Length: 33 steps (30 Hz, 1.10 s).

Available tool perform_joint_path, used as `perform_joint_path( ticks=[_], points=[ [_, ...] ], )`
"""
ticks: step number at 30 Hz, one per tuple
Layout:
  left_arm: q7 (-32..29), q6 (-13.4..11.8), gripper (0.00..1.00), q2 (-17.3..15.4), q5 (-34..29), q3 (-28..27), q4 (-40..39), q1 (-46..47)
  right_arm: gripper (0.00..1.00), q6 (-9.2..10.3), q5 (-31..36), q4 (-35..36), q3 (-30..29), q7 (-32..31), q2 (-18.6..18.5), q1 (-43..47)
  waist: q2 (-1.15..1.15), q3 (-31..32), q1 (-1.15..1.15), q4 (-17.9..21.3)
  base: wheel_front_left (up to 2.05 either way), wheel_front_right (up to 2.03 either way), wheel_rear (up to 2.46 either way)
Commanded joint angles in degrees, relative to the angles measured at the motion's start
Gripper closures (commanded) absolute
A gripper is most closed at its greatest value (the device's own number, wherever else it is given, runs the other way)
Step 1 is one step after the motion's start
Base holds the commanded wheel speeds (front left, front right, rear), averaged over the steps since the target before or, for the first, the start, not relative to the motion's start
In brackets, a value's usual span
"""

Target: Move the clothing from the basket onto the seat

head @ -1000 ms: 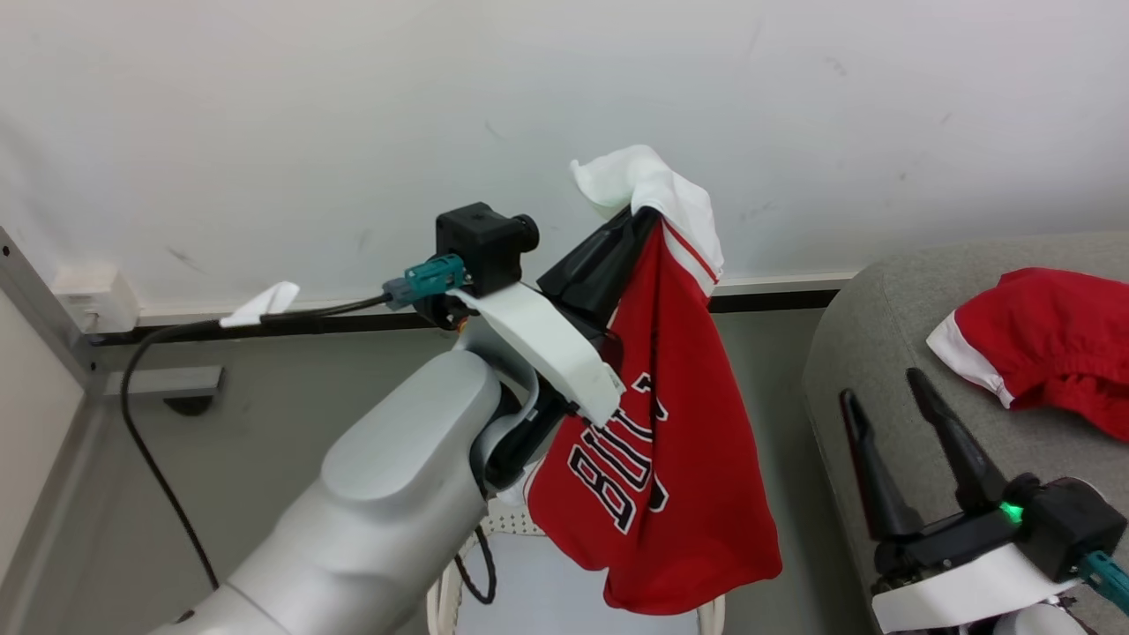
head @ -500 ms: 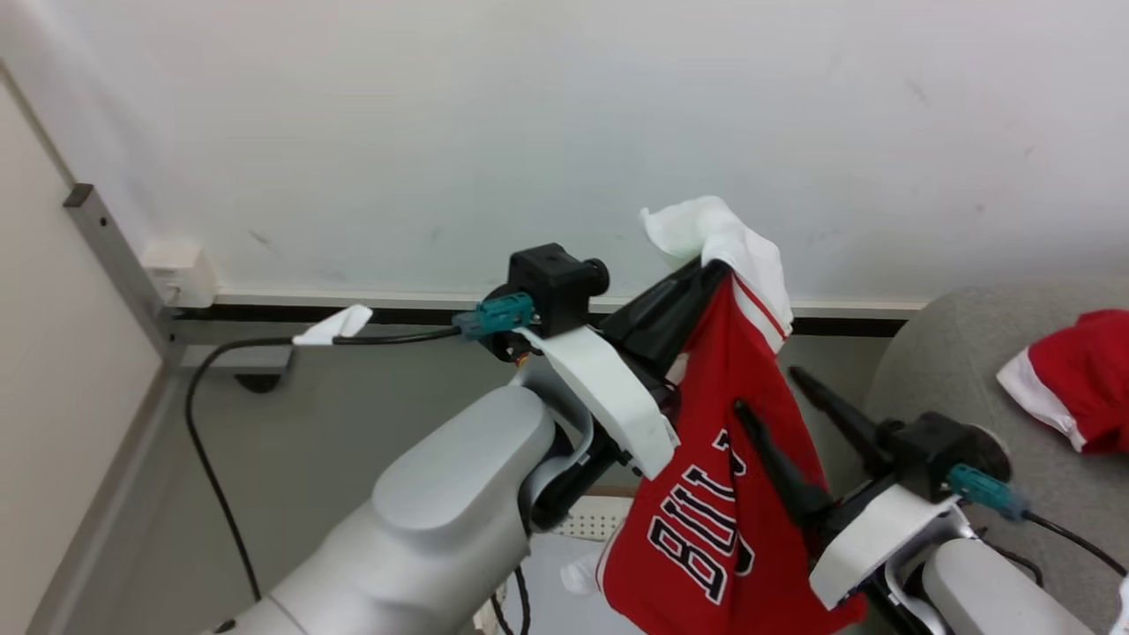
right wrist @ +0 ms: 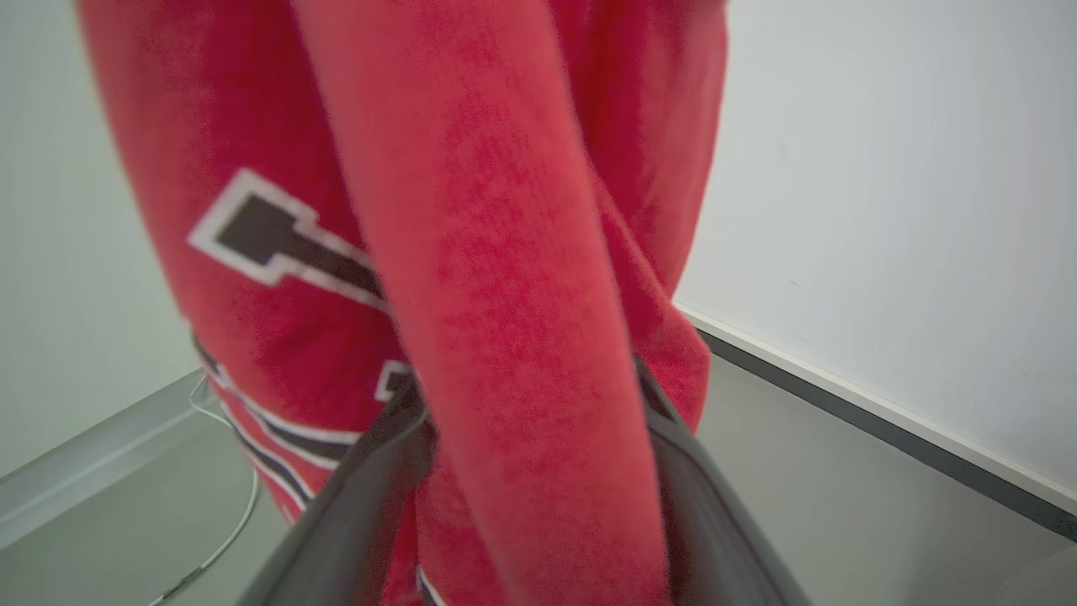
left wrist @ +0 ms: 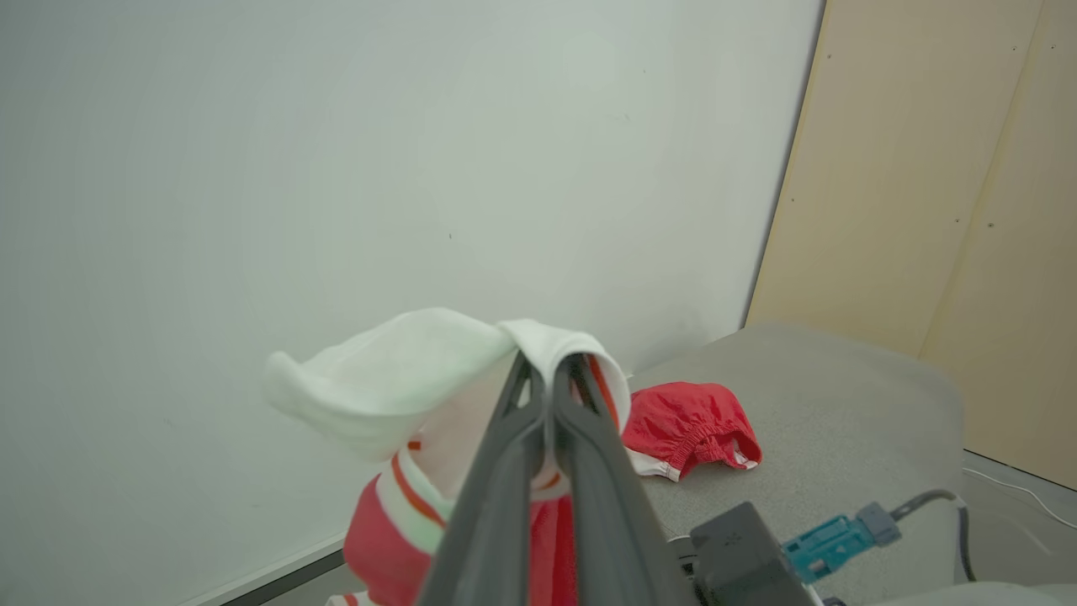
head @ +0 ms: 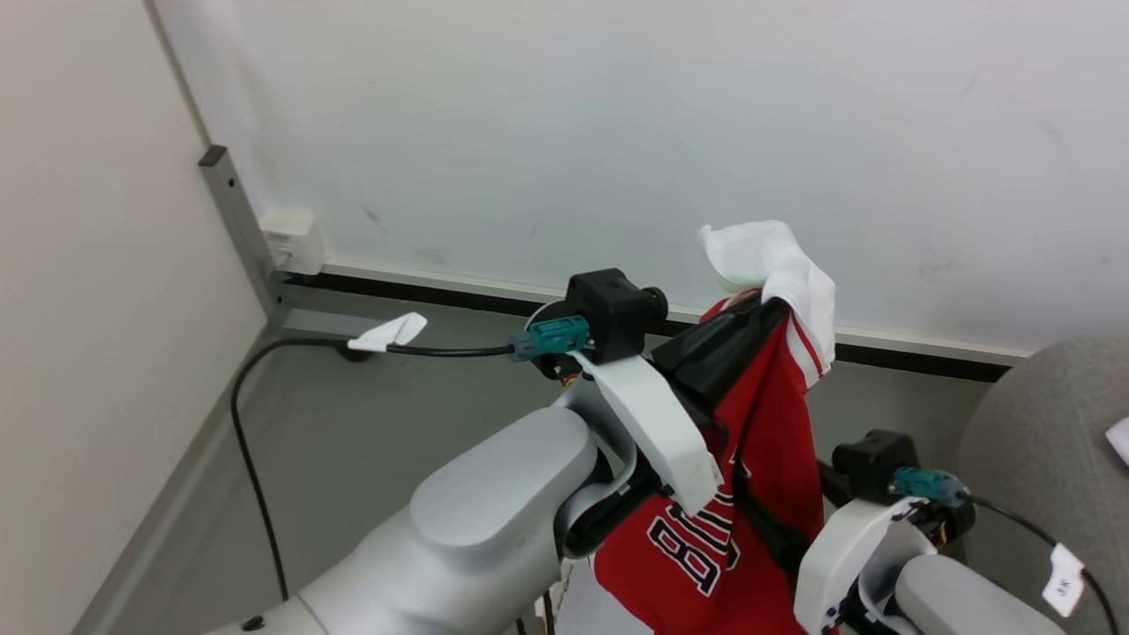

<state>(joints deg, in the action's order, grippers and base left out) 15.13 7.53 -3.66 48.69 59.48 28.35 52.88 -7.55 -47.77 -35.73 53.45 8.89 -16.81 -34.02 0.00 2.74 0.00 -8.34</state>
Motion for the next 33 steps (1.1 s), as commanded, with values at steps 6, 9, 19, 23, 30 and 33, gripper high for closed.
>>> perform_joint_path(
  ticks=[6,9,19,23,30,33],
  points=[
    [0.0,-0.1,1.00,0.3,1.1,1.2,-0.3,0.9,0.20,0.13,-3.9,-5.6,4.8,2.5,2.2,-2.2,0.00,0.0,0.00,-2.5,0.00,0.00,0.00],
    [0.0,-0.1,1.00,0.0,1.1,1.3,0.2,0.9,1.00,0.13,-5.5,-7.7,5.5,4.2,3.1,-2.9,0.00,0.0,0.00,-2.9,0.00,0.00,0.00],
    [0.0,-0.1,1.00,-1.6,0.1,-0.5,1.8,-1.3,1.00,0.13,-7.2,-6.2,-2.4,6.3,1.0,-2.5,0.00,-0.1,0.00,-1.5,0.00,0.00,0.00],
    [0.0,-0.1,1.00,-1.9,-0.3,-0.9,2.0,-3.6,1.00,0.13,-3.5,-1.7,-12.2,6.3,0.2,1.5,0.00,-0.3,0.00,-0.5,0.00,0.00,0.00],
    [0.0,-0.1,1.00,-2.0,-0.5,0.6,2.4,-7.0,1.00,0.13,2.4,6.2,-25.6,6.3,0.6,7.3,0.00,-0.9,0.00,2.0,0.00,0.00,0.00],
    [0.0,-0.1,0.83,-2.2,-0.6,0.8,2.0,-8.5,1.00,0.13,4.4,9.8,-30.0,6.3,0.9,9.4,0.00,-1.2,0.00,3.5,0.00,0.00,0.00]
  ],
)
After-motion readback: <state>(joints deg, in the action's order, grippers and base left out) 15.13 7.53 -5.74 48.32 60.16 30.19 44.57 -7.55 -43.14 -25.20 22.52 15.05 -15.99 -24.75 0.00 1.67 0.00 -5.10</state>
